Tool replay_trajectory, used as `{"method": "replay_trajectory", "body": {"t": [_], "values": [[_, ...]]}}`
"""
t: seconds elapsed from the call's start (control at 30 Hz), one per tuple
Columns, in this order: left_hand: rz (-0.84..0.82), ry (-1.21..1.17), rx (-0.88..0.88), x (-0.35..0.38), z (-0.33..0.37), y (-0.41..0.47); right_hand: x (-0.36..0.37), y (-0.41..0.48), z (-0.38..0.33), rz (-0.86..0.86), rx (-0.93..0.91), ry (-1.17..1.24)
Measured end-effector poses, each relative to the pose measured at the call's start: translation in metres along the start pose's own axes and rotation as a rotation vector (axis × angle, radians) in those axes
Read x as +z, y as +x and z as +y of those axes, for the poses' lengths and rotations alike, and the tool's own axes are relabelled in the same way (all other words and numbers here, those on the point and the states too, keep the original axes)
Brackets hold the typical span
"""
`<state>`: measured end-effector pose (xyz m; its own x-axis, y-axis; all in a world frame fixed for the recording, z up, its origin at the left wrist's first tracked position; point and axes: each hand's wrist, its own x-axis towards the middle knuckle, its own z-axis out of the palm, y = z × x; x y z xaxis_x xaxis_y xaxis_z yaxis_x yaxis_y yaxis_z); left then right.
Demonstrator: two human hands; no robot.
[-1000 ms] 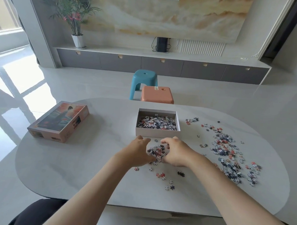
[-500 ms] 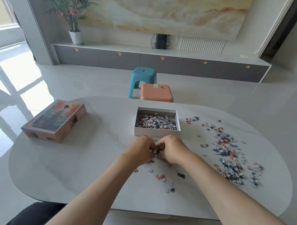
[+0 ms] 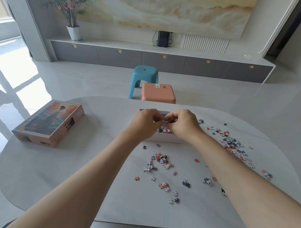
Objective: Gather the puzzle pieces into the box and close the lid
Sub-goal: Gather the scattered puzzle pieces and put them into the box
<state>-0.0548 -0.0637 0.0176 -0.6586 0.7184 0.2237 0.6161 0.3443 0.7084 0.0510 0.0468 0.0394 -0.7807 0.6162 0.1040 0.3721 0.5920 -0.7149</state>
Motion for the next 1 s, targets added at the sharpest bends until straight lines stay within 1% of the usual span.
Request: {"method": "replay_trajectory", "body": {"t": [0.07, 0.1, 0.13, 0.17, 0.2, 0.23, 0.33, 0.37, 0.4, 0.43, 0.5, 0.57, 0.63, 0.7, 0.77, 0.9, 0.93, 1.0], "values": [[-0.012, 0.047, -0.009, -0.003, 0.003, 0.013, 0.000, 0.013, -0.001, 0.047, -0.056, -0.081], [-0.039, 0.093, -0.007, -0.003, 0.003, 0.017, 0.001, 0.018, 0.001, 0.014, -0.086, -0.152], [-0.069, 0.147, 0.006, -0.004, 0.003, 0.017, 0.002, 0.022, 0.005, -0.058, -0.099, -0.238], [-0.089, 0.188, 0.028, -0.004, 0.001, 0.016, 0.003, 0.024, 0.009, -0.134, -0.090, -0.308], [-0.089, 0.202, 0.054, -0.004, -0.002, 0.013, 0.005, 0.025, 0.012, -0.172, -0.077, -0.333], [-0.060, 0.192, 0.084, -0.004, -0.006, 0.009, 0.007, 0.025, 0.015, -0.151, -0.089, -0.325], [0.124, 0.107, 0.179, -0.003, -0.020, -0.010, 0.013, 0.012, 0.017, 0.089, -0.268, -0.210], [0.165, 0.081, 0.201, -0.003, -0.023, -0.019, 0.014, 0.005, 0.017, 0.092, -0.309, -0.164], [0.177, 0.074, 0.214, -0.003, -0.027, -0.027, 0.016, -0.004, 0.016, 0.025, -0.325, -0.135], [0.163, 0.083, 0.220, -0.001, -0.032, -0.036, 0.021, -0.012, 0.017, -0.085, -0.325, -0.135], [0.099, 0.118, 0.223, 0.005, -0.044, -0.051, 0.034, -0.023, 0.023, -0.289, -0.299, -0.232], [0.005, 0.159, 0.202, 0.012, -0.055, -0.063, 0.046, -0.030, 0.033, -0.382, -0.260, -0.362], [-0.091, 0.267, 0.193, 0.019, -0.060, -0.072, 0.053, -0.037, 0.041, -0.397, -0.254, -0.429], [-0.143, 0.328, 0.234, 0.023, -0.058, -0.079, 0.053, -0.044, 0.045, -0.383, -0.273, -0.399], [-0.171, 0.280, 0.259, 0.022, -0.053, -0.085, 0.047, -0.051, 0.046, -0.382, -0.272, -0.341], [-0.199, 0.124, 0.177, 0.013, -0.049, -0.098, 0.028, -0.064, 0.042, -0.380, -0.150, -0.195], [-0.201, 0.135, 0.171, 0.010, -0.049, -0.100, 0.024, -0.067, 0.040, -0.370, -0.127, -0.170], [-0.231, 0.236, 0.160, 0.002, -0.051, -0.103, 0.017, -0.071, 0.036, -0.379, -0.112, -0.199]]}}
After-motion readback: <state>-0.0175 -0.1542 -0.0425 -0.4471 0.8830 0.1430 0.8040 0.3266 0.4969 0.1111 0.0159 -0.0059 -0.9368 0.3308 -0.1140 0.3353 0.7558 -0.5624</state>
